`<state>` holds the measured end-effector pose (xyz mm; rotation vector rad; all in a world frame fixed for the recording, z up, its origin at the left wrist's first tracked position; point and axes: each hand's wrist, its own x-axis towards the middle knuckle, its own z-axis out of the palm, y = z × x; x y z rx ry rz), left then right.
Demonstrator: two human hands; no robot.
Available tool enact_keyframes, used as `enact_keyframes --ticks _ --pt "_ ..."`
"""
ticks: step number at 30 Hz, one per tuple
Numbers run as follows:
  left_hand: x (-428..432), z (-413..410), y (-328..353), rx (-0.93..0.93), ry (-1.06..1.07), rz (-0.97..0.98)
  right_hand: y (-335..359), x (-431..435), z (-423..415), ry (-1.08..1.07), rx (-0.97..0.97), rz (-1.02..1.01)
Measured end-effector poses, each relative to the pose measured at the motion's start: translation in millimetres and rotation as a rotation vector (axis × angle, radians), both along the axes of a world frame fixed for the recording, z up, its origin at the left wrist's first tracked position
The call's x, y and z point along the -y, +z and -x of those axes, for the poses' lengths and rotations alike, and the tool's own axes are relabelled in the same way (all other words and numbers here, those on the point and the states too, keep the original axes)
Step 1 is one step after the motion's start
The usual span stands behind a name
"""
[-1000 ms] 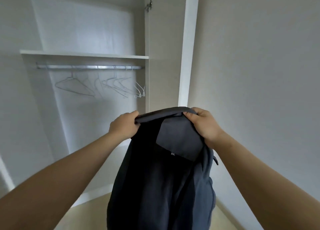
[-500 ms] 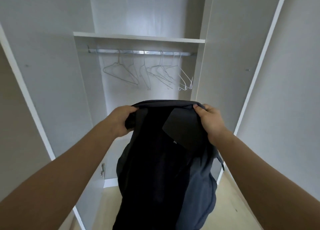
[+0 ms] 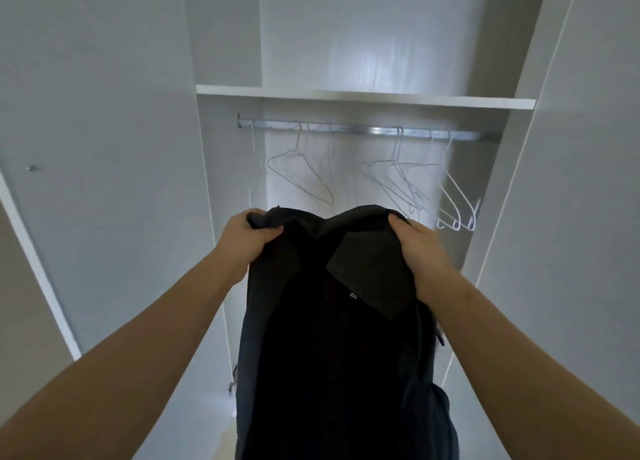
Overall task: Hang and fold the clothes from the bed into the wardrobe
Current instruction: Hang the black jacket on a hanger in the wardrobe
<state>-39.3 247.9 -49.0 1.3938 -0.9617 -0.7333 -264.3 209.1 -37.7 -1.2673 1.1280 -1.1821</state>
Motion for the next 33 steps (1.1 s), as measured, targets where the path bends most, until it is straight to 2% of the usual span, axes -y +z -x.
enact_keyframes --ticks 2,4,13,19,26,29,31,33 --pt "10.0 -8.1 0.0 0.244 -0.005 -0.036 -4.1 18.4 -8.4 0.039 -0.024 -0.012" --pt "26.1 -20.5 -2.6 0.257 -0.029 -0.062 -10.6 43.5 -23.3 0.094 -0.056 -0.034" --pt "89.8 -90.2 -7.0 -0.415 0.151 -0.066 -31.9 120.9 -104.3 0.286 -0.235 -0.062" --pt "146.9 -162.6 12.6 -0.731 0.124 -0.068 -38.3 179.9 -190.9 0.364 -0.279 -0.095" --pt "193.2 -217.8 32.6 -0.869 0.085 0.055 -43.5 234.6 -275.1 0.444 -0.286 -0.138" --pt "208.8 -230.3 33.2 -0.866 0.103 0.06 -52.2 254.3 -296.3 0.521 -0.333 -0.223" --pt "218.1 -237.1 30.9 -0.857 0.103 0.074 -54.9 267.9 -306.2 0.565 -0.29 -0.274" --pt "226.1 -240.6 28.0 -0.826 0.1 0.086 -55.5 283.8 -316.5 0.502 -0.224 -0.292"
